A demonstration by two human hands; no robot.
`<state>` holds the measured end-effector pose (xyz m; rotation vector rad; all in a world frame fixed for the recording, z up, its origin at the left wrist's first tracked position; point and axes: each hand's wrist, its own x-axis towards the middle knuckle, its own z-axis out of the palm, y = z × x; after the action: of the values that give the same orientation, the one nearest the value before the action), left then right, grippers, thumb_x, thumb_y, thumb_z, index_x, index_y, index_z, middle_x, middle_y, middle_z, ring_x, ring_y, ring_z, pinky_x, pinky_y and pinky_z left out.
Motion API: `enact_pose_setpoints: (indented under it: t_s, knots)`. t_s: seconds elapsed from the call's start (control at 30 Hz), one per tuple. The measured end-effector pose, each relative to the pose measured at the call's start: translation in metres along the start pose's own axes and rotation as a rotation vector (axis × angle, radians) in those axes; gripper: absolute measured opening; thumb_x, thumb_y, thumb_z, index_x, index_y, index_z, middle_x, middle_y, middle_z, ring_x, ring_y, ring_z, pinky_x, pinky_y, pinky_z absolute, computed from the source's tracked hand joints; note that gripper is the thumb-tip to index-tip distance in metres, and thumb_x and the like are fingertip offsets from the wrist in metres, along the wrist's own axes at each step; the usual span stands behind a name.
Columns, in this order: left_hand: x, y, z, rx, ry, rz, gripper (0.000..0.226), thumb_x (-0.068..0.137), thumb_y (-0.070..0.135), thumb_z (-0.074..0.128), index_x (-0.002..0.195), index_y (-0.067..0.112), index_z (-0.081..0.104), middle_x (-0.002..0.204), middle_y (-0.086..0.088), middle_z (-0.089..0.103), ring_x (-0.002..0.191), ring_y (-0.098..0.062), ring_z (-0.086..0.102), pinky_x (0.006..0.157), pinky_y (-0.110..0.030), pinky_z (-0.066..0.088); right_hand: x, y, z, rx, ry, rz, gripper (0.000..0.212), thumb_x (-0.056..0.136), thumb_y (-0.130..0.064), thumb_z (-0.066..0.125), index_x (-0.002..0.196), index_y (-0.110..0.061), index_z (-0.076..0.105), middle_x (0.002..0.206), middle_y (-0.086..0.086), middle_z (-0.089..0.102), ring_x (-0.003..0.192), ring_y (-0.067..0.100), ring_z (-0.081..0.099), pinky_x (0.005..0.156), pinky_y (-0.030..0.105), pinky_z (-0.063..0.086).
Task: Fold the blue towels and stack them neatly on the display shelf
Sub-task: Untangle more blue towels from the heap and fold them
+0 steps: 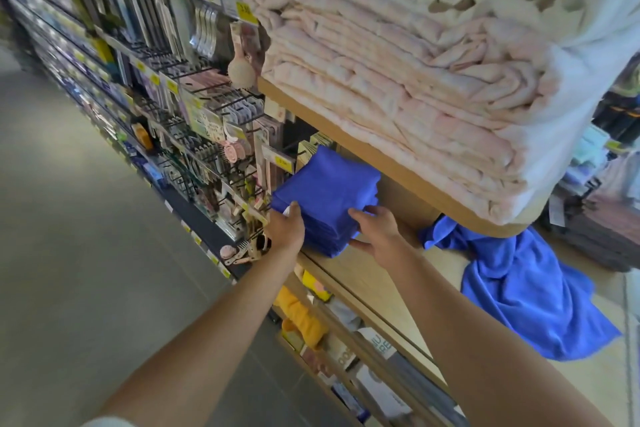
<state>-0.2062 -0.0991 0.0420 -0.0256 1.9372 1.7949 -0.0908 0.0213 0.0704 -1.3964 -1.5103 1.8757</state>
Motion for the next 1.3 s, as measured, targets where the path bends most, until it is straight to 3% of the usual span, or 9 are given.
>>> enact_pose_setpoints:
  t_s: [0.23, 0.37, 0.5, 0.67, 0.77, 0.9, 1.07, 1.23, 1.3]
  knots:
    - [0.01, 0.008, 0.002, 0.73, -0.109, 0.208, 0.07, 0.103, 0.059, 0.03, 0.153, 0.01, 0.031, 0.154, -0.015, 0.042, 0.144, -0.039, 0.033, 0.116, -0.054, 0.03, -0.003, 0.001, -0.013, 0.093, 0.06, -0.045, 0.038, 0.094, -0.02, 0.074, 0.125, -0.013, 0.053, 0.124, 0.018, 0.059, 0.105, 0.029, 0.062, 0.075, 0.043, 0.062]
    - [0.006, 0.008, -0.005, 0.63, -0.135, 0.212, 0.07, 0.102, 0.055, 0.039, 0.152, 0.007, 0.031, 0.152, -0.019, 0.042, 0.138, -0.04, 0.043, 0.112, -0.055, 0.038, -0.011, -0.004, -0.03, 0.087, -0.032, -0.056, 0.036, 0.096, -0.016, 0.07, 0.129, -0.012, 0.055, 0.1, 0.01, 0.064, 0.091, 0.02, 0.063, 0.079, 0.039, 0.059]
    - [-0.031, -0.006, -0.004, 0.69, 0.15, 0.829, 0.061, 0.099, 0.028, 0.054, 0.154, 0.009, 0.033, 0.16, -0.013, 0.032, 0.149, -0.033, 0.029, 0.119, -0.046, 0.03, -0.023, 0.01, -0.068, -0.108, 0.076, -0.238, 0.015, 0.096, -0.015, 0.068, 0.111, -0.016, 0.067, 0.105, 0.005, 0.069, 0.087, 0.013, 0.065, 0.075, 0.032, 0.059]
    - [-0.075, -0.032, 0.034, 0.721, -0.297, 1.436, 0.041, 0.087, 0.008, 0.056, 0.124, 0.022, 0.065, 0.149, -0.001, 0.048, 0.144, -0.024, 0.039, 0.116, -0.034, 0.033, -0.046, 0.063, -0.165, -0.784, 0.418, -0.561, 0.018, 0.09, -0.022, 0.069, 0.108, -0.026, 0.069, 0.113, -0.007, 0.063, 0.098, 0.018, 0.064, 0.081, 0.038, 0.054]
    - [-0.097, -0.055, 0.067, 0.742, -0.629, 1.343, 0.037, 0.08, 0.003, 0.056, 0.107, 0.025, 0.07, 0.13, 0.006, 0.058, 0.126, -0.016, 0.051, 0.101, -0.035, 0.048, -0.06, 0.097, -0.219, -1.025, 0.666, -0.463, 0.038, 0.084, -0.037, 0.074, 0.116, -0.02, 0.063, 0.116, 0.004, 0.059, 0.105, 0.032, 0.06, 0.08, 0.045, 0.051]
    - [-0.107, -0.08, 0.115, 0.819, -0.922, 0.939, 0.04, 0.087, 0.009, 0.048, 0.116, 0.028, 0.068, 0.12, 0.01, 0.058, 0.112, -0.009, 0.056, 0.099, -0.028, 0.046, -0.079, 0.126, -0.255, -1.334, 0.57, -0.222, 0.045, 0.094, -0.054, 0.055, 0.129, -0.026, 0.056, 0.129, -0.001, 0.054, 0.122, 0.026, 0.051, 0.094, 0.041, 0.048]
    - [-0.124, -0.092, 0.171, 0.633, -0.928, 0.503, 0.034, 0.094, 0.016, 0.065, 0.128, 0.016, 0.062, 0.119, 0.0, 0.066, 0.095, -0.008, 0.062, 0.087, -0.013, 0.048, -0.116, 0.136, -0.244, -1.22, 0.386, -0.321, 0.02, 0.098, -0.044, 0.047, 0.109, -0.031, 0.057, 0.106, -0.009, 0.061, 0.106, 0.019, 0.061, 0.064, 0.034, 0.043]
    - [-0.136, -0.084, 0.207, 0.369, -0.888, 0.233, 0.042, 0.088, 0.005, 0.075, 0.12, 0.007, 0.048, 0.104, -0.015, 0.064, 0.097, -0.023, 0.06, 0.093, -0.046, 0.052, -0.148, 0.146, -0.226, -1.117, 0.223, -0.416, 0.025, 0.09, -0.059, 0.038, 0.093, -0.039, 0.052, 0.081, -0.014, 0.057, 0.077, 0.009, 0.052, 0.051, 0.023, 0.027]
    - [-0.136, -0.079, 0.213, 0.458, -0.871, 0.256, 0.034, 0.086, 0.007, 0.077, 0.111, 0.009, 0.054, 0.096, -0.015, 0.065, 0.085, -0.023, 0.06, 0.077, -0.044, 0.054, -0.145, 0.139, -0.231, -1.064, 0.256, -0.386, 0.025, 0.092, -0.062, 0.037, 0.089, -0.042, 0.053, 0.087, -0.016, 0.056, 0.076, 0.01, 0.053, 0.053, 0.027, 0.032]
